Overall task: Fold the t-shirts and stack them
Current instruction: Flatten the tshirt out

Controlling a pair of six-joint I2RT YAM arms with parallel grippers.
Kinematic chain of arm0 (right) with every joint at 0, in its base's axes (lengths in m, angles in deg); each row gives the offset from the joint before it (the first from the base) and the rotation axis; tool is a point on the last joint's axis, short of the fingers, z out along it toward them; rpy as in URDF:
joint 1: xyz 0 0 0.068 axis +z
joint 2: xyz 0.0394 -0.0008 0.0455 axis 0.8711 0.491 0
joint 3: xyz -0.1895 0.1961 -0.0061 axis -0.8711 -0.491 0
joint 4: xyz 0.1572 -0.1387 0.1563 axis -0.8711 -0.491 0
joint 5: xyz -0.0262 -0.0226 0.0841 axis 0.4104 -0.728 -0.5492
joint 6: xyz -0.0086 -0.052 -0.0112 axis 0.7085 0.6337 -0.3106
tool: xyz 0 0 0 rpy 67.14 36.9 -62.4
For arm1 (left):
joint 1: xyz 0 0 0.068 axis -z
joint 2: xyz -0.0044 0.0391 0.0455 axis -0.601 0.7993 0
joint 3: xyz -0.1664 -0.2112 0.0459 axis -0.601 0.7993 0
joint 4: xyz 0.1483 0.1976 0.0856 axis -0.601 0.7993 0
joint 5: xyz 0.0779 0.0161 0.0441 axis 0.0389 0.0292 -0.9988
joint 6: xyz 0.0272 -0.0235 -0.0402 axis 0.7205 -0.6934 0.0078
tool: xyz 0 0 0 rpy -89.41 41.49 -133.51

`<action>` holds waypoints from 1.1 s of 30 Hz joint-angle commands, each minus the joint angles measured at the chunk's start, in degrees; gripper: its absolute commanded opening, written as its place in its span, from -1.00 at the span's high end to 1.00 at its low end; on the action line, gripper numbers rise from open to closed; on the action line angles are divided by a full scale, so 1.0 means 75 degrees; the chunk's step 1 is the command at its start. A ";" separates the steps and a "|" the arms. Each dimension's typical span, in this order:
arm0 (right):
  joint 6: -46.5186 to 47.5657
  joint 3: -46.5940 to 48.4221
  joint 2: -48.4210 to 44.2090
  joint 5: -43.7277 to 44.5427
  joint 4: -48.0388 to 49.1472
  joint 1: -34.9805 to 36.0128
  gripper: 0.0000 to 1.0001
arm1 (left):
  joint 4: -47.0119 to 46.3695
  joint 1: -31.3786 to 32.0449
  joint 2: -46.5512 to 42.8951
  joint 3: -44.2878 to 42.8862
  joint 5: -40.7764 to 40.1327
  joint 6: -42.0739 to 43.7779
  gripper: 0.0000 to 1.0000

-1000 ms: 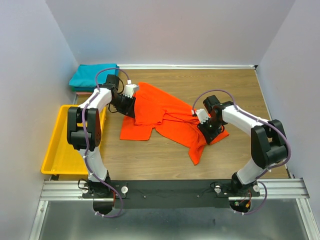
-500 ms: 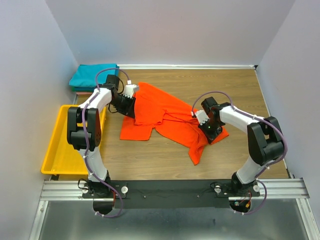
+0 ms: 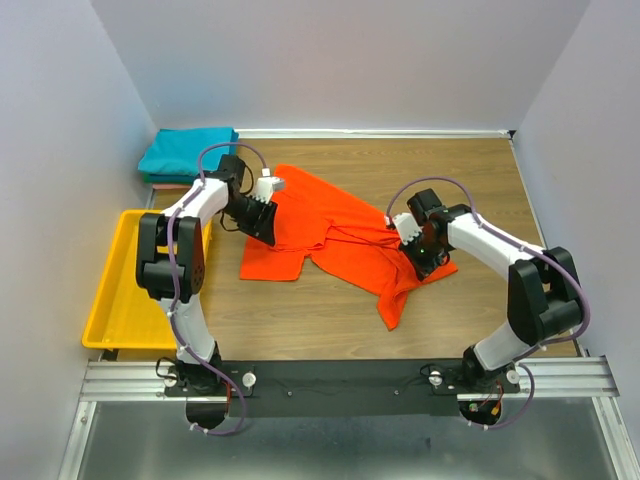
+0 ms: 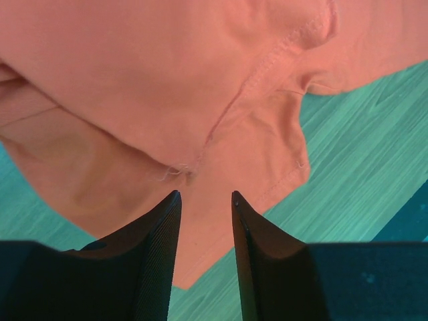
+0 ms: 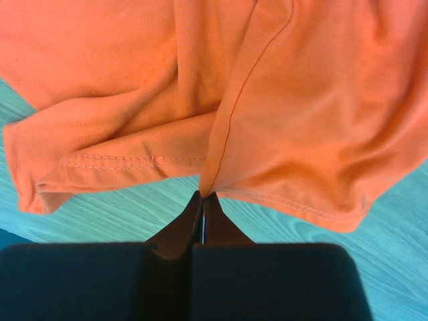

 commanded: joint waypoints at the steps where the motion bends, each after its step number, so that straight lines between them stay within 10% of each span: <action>1: 0.0077 -0.0098 -0.0245 0.0190 -0.0006 0.0052 0.99 | -0.0058 0.0135 0.0034 0.0177 0.0258 -0.0018 0.10; 23: 0.0287 -0.0169 -0.0515 0.0331 -0.0076 0.0040 0.99 | -0.0832 0.0427 0.0444 0.0306 -0.0329 -0.0570 0.08; 30: 0.0498 -0.0087 -0.0701 0.0483 -0.0076 -0.0124 0.99 | -0.0762 0.0381 0.0351 -0.0056 0.0012 -0.0628 0.97; 33: 0.0813 0.0077 -0.1028 0.0635 -0.0088 -0.0475 0.99 | -0.0248 0.0229 0.0151 -0.0851 0.0245 -0.0535 1.00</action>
